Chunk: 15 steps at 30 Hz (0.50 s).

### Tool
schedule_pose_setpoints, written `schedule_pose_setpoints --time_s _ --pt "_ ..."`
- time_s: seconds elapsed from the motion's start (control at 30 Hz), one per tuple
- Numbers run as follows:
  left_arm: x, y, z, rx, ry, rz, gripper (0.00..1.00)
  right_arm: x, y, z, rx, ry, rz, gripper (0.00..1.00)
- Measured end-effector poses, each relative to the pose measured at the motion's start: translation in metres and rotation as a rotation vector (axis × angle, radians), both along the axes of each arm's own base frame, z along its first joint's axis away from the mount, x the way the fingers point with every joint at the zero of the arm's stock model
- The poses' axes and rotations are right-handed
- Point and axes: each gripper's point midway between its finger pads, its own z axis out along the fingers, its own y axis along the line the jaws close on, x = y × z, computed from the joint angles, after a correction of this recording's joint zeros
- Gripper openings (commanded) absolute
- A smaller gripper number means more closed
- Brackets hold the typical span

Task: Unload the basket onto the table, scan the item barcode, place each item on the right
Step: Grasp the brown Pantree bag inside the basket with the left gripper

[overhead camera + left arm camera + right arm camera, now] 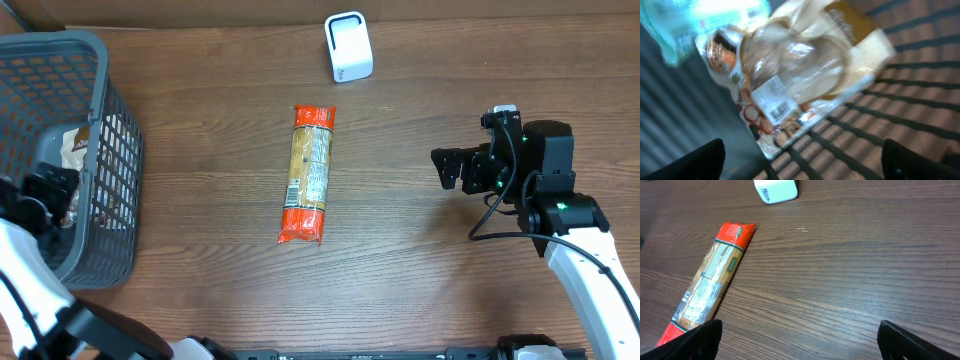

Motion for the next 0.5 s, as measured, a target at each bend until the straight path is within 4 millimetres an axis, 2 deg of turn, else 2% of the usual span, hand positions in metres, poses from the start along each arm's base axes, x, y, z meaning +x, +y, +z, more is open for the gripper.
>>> schedule_pose_setpoints --time_s 0.13,0.2,0.5 --pt "-0.008 -0.006 -0.051 -0.068 0.032 0.051 0.95 0.000 0.000 0.000 0.000 0.000 0.000 1.00" --pt "-0.010 -0.007 -0.063 -0.086 0.037 0.069 0.95 0.000 0.000 0.000 0.000 0.000 0.000 1.00" --pt "-0.003 0.002 -0.081 -0.084 0.017 0.099 0.98 0.000 0.000 0.000 0.001 0.000 0.000 1.00"
